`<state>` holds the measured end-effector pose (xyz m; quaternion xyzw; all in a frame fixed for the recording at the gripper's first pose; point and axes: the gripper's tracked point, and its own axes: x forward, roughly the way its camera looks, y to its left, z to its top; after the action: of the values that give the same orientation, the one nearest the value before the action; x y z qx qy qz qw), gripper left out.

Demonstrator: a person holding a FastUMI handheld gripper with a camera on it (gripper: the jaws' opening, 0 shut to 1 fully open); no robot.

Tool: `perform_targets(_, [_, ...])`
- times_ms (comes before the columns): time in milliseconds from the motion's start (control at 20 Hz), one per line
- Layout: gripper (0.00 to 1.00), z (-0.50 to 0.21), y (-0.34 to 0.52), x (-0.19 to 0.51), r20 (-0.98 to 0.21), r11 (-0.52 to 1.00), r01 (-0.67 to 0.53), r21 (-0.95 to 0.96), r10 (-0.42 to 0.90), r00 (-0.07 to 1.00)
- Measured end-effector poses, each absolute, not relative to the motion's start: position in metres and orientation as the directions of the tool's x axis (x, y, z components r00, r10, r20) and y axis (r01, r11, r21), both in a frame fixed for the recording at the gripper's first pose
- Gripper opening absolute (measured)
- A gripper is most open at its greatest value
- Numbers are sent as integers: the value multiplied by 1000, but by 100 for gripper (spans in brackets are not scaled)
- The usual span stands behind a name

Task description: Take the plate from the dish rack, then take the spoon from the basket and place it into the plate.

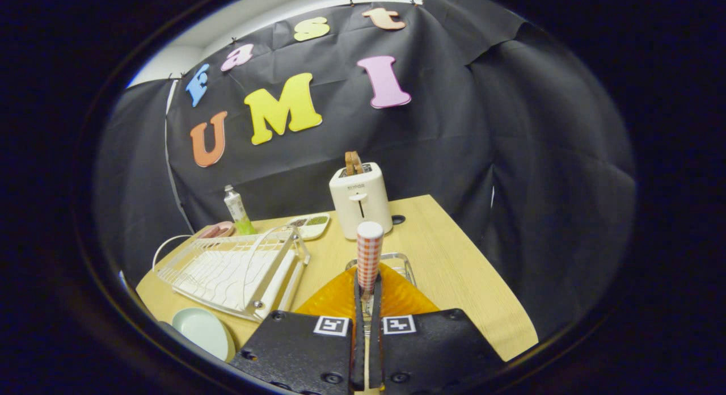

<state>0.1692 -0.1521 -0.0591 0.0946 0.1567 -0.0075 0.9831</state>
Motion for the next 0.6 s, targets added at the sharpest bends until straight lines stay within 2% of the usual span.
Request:
perform_targets(350, [8, 2, -160, 146, -198, 982, 178, 61, -162, 967])
perform_targets(600, [8, 49, -110, 98, -117, 987, 139, 77, -129, 985])
